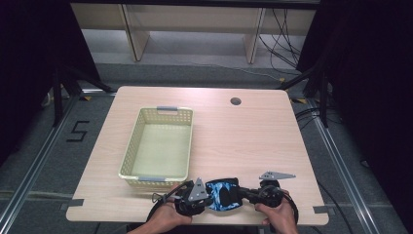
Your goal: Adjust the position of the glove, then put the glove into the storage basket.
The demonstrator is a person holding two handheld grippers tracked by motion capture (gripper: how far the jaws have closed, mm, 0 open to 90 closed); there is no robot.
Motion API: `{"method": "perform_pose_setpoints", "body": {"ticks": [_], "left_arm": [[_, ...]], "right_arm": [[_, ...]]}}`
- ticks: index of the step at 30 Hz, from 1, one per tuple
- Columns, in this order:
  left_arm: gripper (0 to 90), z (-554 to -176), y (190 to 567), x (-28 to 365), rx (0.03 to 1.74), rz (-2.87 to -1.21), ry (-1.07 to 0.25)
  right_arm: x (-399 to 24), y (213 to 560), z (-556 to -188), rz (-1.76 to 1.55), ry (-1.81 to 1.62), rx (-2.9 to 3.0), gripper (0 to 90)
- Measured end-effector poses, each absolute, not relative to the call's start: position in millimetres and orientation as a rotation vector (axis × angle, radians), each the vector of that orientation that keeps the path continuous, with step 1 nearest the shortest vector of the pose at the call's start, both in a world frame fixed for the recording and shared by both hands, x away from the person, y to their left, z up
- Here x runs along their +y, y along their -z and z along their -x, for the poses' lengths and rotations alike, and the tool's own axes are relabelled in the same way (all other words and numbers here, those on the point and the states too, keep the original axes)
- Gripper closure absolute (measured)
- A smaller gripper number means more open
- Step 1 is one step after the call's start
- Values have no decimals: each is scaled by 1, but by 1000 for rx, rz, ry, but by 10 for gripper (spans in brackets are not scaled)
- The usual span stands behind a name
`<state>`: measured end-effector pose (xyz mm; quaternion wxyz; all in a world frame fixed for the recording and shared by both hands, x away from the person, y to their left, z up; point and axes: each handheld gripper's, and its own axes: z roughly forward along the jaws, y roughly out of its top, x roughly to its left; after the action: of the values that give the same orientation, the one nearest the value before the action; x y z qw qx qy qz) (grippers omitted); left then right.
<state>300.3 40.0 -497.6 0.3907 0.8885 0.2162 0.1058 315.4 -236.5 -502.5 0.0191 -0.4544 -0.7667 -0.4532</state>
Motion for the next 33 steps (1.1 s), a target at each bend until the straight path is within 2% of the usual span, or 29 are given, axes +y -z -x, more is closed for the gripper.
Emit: {"method": "perform_pose_setpoints", "body": {"ticks": [14,23,33], "left_arm": [[791,-298,481,57,531,-2252,-296],[788,-294,448,69,509,-2257,-320],[787,-305,419,98,524,-2214,-391]], "right_arm": [[-223,484,-303,1359,1493,-2384,857],[-214,458,-292,1357,1518,-2369,857],[-189,421,-308,1209,1574,-2490,857]]}}
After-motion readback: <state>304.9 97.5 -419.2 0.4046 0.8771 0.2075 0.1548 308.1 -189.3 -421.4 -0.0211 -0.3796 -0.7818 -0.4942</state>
